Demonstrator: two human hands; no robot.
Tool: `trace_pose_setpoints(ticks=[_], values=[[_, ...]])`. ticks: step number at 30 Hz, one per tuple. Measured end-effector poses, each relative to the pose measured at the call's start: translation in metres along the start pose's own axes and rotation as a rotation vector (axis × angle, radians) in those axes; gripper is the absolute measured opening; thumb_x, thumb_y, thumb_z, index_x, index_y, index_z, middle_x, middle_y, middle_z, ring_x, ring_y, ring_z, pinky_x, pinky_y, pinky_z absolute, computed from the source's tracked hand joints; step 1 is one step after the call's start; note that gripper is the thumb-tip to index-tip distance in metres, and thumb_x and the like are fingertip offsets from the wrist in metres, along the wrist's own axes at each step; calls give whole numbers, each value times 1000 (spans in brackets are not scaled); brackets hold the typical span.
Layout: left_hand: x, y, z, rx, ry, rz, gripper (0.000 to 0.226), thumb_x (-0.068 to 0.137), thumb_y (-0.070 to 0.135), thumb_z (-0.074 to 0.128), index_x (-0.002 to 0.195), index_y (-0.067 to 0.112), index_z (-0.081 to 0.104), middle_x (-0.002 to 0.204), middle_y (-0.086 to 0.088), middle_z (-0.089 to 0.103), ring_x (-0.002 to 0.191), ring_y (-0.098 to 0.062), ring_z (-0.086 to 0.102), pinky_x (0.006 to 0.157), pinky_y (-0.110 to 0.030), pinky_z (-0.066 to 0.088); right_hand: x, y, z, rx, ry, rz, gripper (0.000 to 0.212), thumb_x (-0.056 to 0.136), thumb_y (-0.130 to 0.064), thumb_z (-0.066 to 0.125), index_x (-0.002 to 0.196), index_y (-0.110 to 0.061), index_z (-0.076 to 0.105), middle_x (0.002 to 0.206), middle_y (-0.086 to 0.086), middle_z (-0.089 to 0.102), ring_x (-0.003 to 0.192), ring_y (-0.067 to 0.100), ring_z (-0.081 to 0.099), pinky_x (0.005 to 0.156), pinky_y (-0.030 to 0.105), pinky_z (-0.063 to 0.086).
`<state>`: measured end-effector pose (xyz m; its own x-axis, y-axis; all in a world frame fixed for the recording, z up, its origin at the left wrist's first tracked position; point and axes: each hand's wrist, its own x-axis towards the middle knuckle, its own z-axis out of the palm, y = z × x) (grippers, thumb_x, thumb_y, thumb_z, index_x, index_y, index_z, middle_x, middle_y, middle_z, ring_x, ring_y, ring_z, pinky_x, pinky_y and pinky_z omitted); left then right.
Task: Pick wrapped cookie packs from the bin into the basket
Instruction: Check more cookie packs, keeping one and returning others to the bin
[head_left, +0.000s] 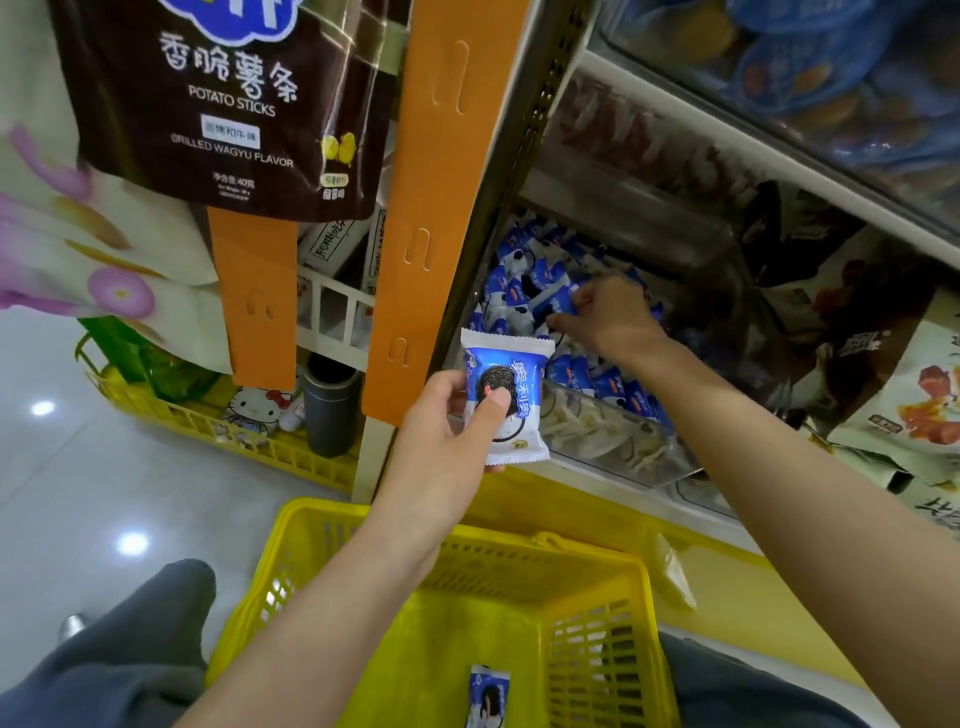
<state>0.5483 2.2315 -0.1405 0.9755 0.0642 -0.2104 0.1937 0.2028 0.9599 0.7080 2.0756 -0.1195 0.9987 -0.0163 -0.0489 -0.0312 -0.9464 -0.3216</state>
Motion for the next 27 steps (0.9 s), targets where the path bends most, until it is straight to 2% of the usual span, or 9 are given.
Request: trace_pose_setpoints(ticks=[3,4,6,11,13,16,20,23,27], values=[[1,2,-1,-13,-2,6,22,92,28,51,114,25,52,101,11,60,77,10,60,48,-2,41,2,-12,5,148,-10,-16,27,85,-28,66,77,-2,64,76,18,64,68,24,58,73,38,50],[2,2,-2,-17,-1,8,22,92,28,51,114,24,52,101,11,60,75,15,58,48,-2,41,4,-15,6,223,-13,-4,27,85,-27,66,89,-1,66,90,18,67,80,25,61,85,41,51],[3,2,-2,-18,4,7,24,92,28,51,115,23,52,102,11,60,73,20,55,49,-1,40,7,-19,7,293,-39,14,27,87,-26,64,100,-2,65,102,18,67,94,26,63,92,43,49],[3,2,-2,-9,2,19,26,92,28,51,117,22,51,102,10,61,75,18,57,50,-1,41,9,-12,11,322,-84,40,23,88,-23,63,100,-4,64,113,15,64,100,24,62,94,40,49],[2,1,-1,-1,-2,16,26,92,28,51,117,23,51,104,7,61,82,7,61,51,-2,42,6,-10,10,329,-71,37,21,89,-26,61,99,-7,64,111,12,64,99,22,61,94,38,49],[1,-1,-2,11,-21,-12,25,92,30,51,116,24,51,108,5,62,93,-4,60,54,-5,45,-11,-9,3,278,56,-50,25,92,-32,54,109,-14,60,101,1,62,88,12,56,77,27,46],[0,-6,1,38,-75,-35,7,92,24,52,98,23,55,92,6,61,72,10,56,57,-6,42,-71,-6,-7,511,320,-295,9,95,-28,47,97,-28,56,89,-9,65,78,1,60,67,13,47],[-6,-13,6,53,-161,-64,6,91,19,52,95,22,55,93,5,63,82,-2,59,74,-16,45,-122,5,-5,615,394,-476,11,94,-23,47,98,-26,56,82,-17,61,77,0,61,68,13,47],[-12,-25,15,99,-294,9,19,91,8,50,101,23,52,103,8,62,87,5,58,73,-7,45,-159,29,16,668,336,-401,15,92,-22,52,106,-26,53,93,-15,59,82,4,58,73,16,47]])
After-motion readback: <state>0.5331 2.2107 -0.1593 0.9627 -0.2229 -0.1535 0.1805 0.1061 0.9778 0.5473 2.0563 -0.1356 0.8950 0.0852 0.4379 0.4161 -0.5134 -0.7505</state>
